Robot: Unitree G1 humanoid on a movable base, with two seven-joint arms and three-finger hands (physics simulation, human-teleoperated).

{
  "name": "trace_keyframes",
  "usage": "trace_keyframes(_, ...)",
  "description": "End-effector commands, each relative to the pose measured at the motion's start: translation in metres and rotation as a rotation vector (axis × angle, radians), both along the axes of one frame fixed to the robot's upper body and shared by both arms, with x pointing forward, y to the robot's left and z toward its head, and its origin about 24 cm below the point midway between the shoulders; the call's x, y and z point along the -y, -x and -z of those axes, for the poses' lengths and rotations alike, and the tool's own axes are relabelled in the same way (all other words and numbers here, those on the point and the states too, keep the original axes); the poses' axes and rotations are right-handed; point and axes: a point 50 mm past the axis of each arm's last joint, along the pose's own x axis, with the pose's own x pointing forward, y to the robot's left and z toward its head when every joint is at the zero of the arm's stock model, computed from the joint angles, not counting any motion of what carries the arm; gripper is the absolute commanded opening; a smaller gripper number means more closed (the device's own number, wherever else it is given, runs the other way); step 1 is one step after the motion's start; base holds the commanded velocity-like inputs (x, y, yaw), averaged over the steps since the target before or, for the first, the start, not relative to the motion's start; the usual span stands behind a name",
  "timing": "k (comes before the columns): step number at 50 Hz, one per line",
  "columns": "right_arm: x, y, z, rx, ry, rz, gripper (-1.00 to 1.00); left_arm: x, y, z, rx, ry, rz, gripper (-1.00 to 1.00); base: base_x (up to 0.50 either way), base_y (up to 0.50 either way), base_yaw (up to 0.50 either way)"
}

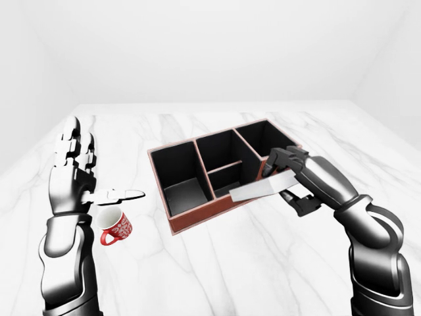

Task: Pick up the book and place it in the left compartment of the caddy.

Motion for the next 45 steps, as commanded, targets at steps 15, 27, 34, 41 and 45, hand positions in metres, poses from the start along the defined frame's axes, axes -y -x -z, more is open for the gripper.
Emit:
trace_keyframes(15, -0.032, 0.009, -0.031, 0.144, -0.049, -0.134, -1.00, -0.001, 0.002, 0.003, -0.008, 0.010, 0.000, 1.00, 0.00, 0.00, 0.00)
trace_keyframes(27, -0.055, -0.004, -0.043, 0.151, -0.091, -0.204, -1.00, -0.001, 0.004, 0.003, -0.005, 0.015, 0.003, 1.00, 0.00, 0.00, 0.00)
trace_keyframes(34, -0.072, -0.014, -0.043, 0.133, -0.099, -0.252, -1.00, -0.001, 0.006, 0.001, 0.006, 0.011, 0.004, 1.00, 0.00, 0.00, 0.00)
trace_keyframes(41, -0.087, -0.022, -0.042, 0.122, -0.089, -0.298, -1.00, -0.001, 0.007, 0.001, 0.005, 0.014, 0.004, 1.00, 0.00, 0.00, 0.00)
trace_keyframes(45, -0.098, -0.029, -0.040, 0.112, -0.070, -0.326, -1.00, -0.001, 0.007, 0.001, 0.005, 0.014, 0.005, 1.00, 0.00, 0.00, 0.00)
